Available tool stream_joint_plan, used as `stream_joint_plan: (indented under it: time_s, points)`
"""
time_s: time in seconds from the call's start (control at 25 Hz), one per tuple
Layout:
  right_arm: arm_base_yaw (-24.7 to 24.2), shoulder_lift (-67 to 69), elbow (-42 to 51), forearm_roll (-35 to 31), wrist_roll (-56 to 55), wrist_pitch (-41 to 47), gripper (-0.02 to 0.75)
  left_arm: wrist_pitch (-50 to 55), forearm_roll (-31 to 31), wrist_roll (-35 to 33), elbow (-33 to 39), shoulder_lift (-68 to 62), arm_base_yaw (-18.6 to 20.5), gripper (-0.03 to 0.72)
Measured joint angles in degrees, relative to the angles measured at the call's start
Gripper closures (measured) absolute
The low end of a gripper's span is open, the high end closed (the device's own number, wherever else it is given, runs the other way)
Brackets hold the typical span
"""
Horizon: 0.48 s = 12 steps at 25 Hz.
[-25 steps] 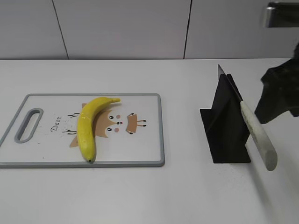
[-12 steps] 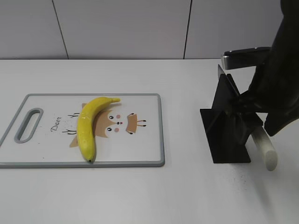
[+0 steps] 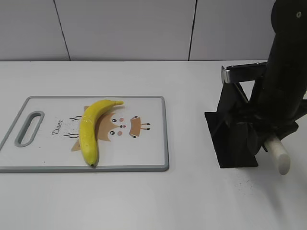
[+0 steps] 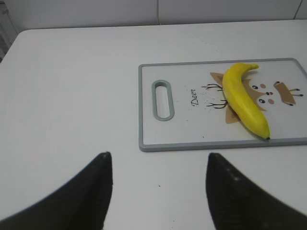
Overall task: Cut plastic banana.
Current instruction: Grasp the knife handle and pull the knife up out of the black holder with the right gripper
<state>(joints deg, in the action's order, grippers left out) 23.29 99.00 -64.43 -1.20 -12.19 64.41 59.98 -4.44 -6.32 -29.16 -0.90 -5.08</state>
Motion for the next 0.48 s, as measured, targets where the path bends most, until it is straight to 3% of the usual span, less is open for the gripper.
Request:
stream_joint_plan:
  time_s: [0.48]
  points:
    - [0.00, -5.05, -3.12, -0.04, -0.54, 3.67, 0.545, 0.00, 0.00, 0.00, 0.00, 0.00, 0.00, 0.099]
